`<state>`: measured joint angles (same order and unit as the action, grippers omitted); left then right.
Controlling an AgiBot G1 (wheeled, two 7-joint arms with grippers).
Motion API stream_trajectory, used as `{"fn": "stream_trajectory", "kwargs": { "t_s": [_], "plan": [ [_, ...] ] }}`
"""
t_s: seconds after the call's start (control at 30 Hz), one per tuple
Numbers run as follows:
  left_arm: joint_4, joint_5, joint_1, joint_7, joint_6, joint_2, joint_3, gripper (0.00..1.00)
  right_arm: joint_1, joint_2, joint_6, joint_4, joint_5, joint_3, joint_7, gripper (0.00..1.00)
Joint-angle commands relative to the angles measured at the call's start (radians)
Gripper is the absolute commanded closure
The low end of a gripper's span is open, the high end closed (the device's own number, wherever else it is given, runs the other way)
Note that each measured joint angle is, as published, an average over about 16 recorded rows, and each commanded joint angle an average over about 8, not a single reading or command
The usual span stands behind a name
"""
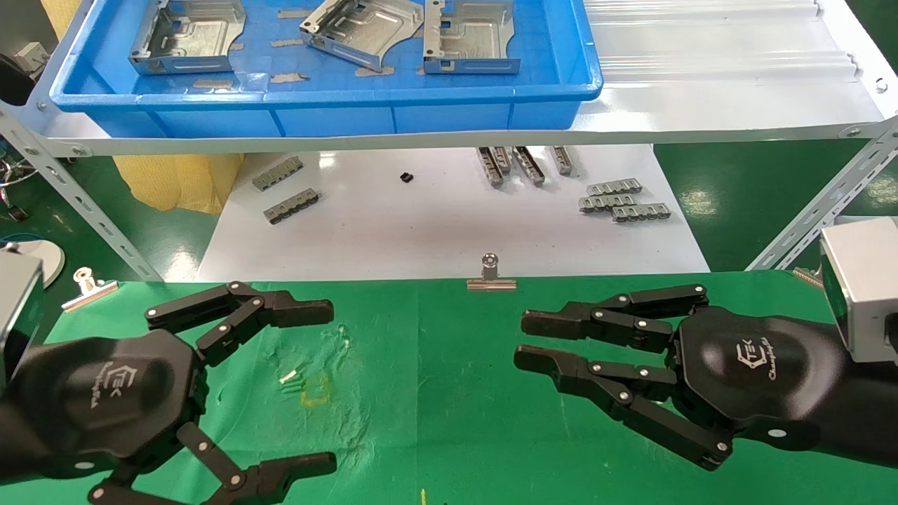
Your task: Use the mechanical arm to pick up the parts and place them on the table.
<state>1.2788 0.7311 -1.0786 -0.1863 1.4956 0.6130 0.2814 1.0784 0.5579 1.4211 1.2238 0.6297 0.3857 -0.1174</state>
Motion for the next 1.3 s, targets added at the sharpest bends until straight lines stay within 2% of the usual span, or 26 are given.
{"fn": "stream_trajectory", "kwargs": {
  "t_s": [0.03, 0.43, 0.57, 0.7, 0.83, 1.0, 1.17, 1.3],
  "plan": [
    [0.000, 0.000, 0.000, 0.000, 0.000, 0.000, 0.000, 0.00, 0.000, 0.000, 0.000, 0.000, 0.000, 0.000, 0.000, 1.00],
    [0.000, 0.006, -0.014, -0.002, -0.004, 0.003, 0.001, 0.00, 0.000, 0.000, 0.000, 0.000, 0.000, 0.000, 0.000, 1.00],
    [-0.020, 0.037, -0.081, -0.007, -0.016, 0.023, 0.009, 0.00, 0.000, 0.000, 0.000, 0.000, 0.000, 0.000, 0.000, 1.00],
    [-0.083, 0.097, -0.206, -0.009, -0.030, 0.066, 0.027, 0.00, 0.000, 0.000, 0.000, 0.000, 0.000, 0.000, 0.000, 1.00],
    [-0.211, 0.176, -0.359, -0.005, -0.045, 0.136, 0.060, 0.00, 0.000, 0.000, 0.000, 0.000, 0.000, 0.000, 0.000, 1.00],
    [-0.473, 0.311, -0.576, 0.026, -0.109, 0.270, 0.120, 0.00, 0.000, 0.000, 0.000, 0.000, 0.000, 0.000, 0.000, 1.00],
    [-0.740, 0.450, -0.755, 0.083, -0.269, 0.425, 0.177, 0.00, 0.000, 0.000, 0.000, 0.000, 0.000, 0.000, 0.000, 1.00],
    [-0.918, 0.534, -0.851, 0.125, -0.423, 0.532, 0.212, 0.00, 0.000, 0.000, 0.000, 0.000, 0.000, 0.000, 0.000, 1.00]
  ]
}}
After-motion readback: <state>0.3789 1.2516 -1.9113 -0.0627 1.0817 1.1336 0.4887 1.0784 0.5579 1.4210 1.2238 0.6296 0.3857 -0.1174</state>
